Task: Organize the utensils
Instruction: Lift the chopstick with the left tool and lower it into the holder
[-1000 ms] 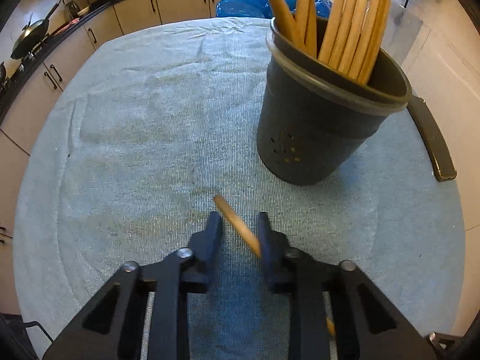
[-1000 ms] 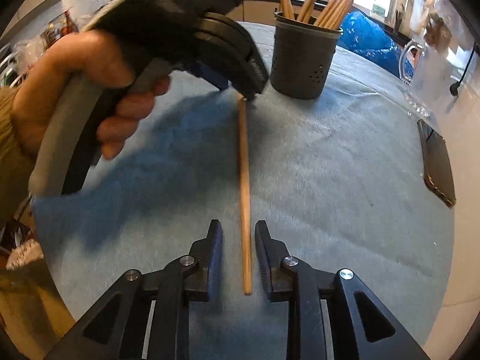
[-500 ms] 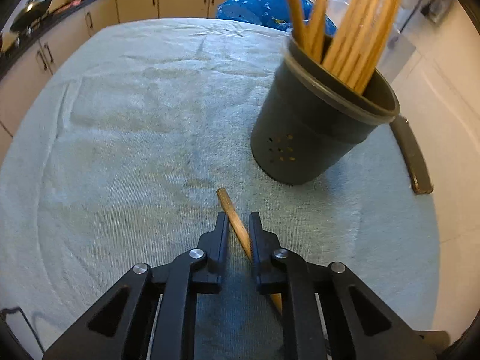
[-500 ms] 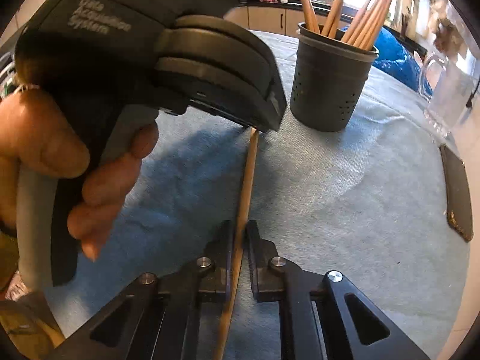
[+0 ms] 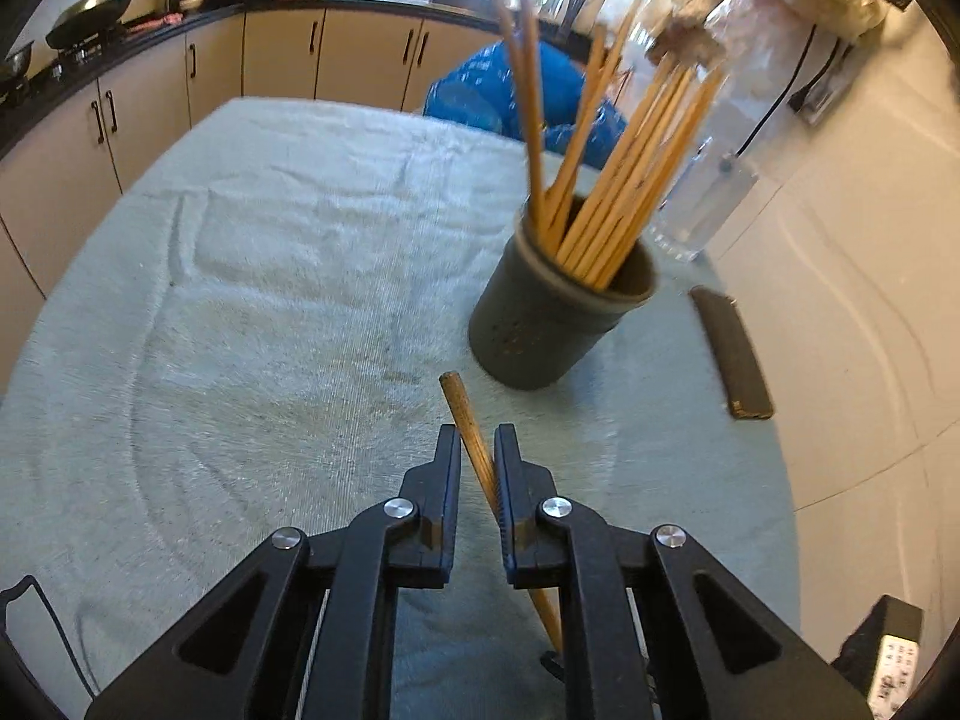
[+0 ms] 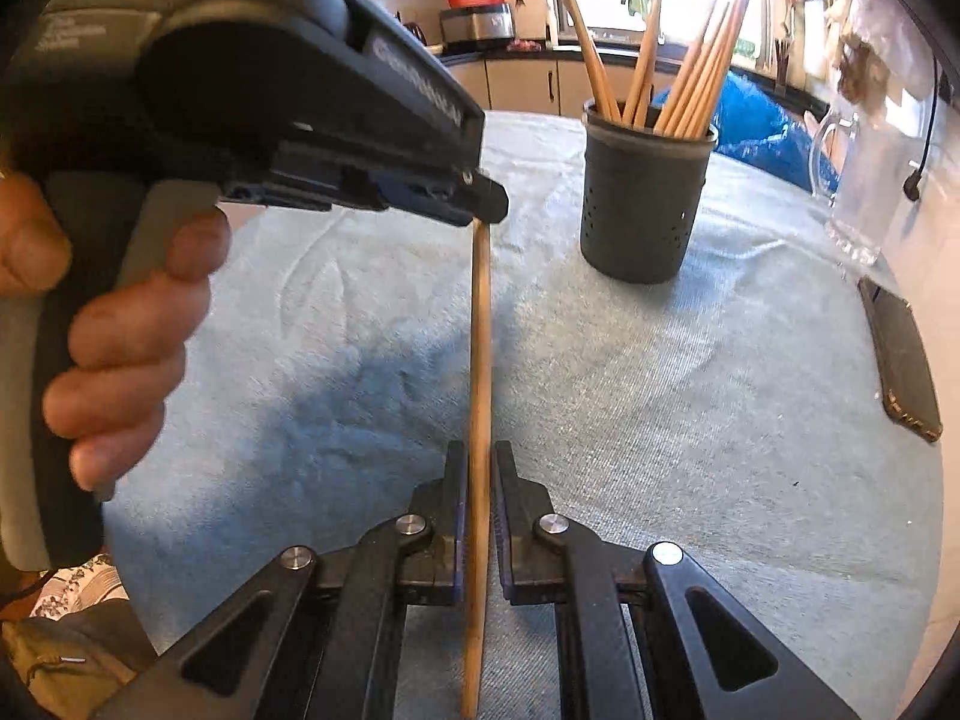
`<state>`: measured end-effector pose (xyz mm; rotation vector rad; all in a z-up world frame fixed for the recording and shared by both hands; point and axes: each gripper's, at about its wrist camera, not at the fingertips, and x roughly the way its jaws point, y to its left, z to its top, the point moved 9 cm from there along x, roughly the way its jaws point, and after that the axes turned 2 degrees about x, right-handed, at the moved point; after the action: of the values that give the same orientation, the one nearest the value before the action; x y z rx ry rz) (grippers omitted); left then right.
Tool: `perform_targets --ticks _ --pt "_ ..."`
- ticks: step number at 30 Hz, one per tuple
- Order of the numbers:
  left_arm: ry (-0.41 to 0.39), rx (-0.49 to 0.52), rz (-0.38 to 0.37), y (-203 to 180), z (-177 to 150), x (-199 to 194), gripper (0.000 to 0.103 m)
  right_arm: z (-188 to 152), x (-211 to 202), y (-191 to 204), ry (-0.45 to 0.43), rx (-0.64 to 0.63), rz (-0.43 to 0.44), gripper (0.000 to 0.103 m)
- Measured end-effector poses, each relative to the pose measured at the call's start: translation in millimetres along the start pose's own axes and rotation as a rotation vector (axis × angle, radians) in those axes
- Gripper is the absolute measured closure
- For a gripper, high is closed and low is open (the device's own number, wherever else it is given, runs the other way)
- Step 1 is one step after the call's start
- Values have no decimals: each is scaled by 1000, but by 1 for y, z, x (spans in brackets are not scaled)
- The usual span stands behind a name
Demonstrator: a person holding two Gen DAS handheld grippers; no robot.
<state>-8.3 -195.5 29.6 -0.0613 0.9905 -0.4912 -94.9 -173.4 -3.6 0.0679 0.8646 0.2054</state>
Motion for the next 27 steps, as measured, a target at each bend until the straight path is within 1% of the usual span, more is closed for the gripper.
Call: perform_targets --ticks 3,7,12,17,20,24,27 --pt "-30 7 -17 -4 4 -15 93 0 -6 -7 -28 22 6 95" --pt "-65 38 -14 -14 3 -31 93 -1 -13 -8 -53 60 13 95" --pt "-89 65 -13 -20 2 -40 93 1 -16 -6 -68 83 6 94" --pt "-110 95 -17 -27 0 -53 93 2 -24 1 -72 61 2 94" --pt "-137 124 -18 -34 3 -65 94 5 -27 3 -75 49 -3 94" --pt "-168 157 -22 -43 10 -78 94 14 -33 2 -91 65 19 95" --pt "-189 180 -15 -49 18 -85 94 22 -36 -1 -109 73 18 95"
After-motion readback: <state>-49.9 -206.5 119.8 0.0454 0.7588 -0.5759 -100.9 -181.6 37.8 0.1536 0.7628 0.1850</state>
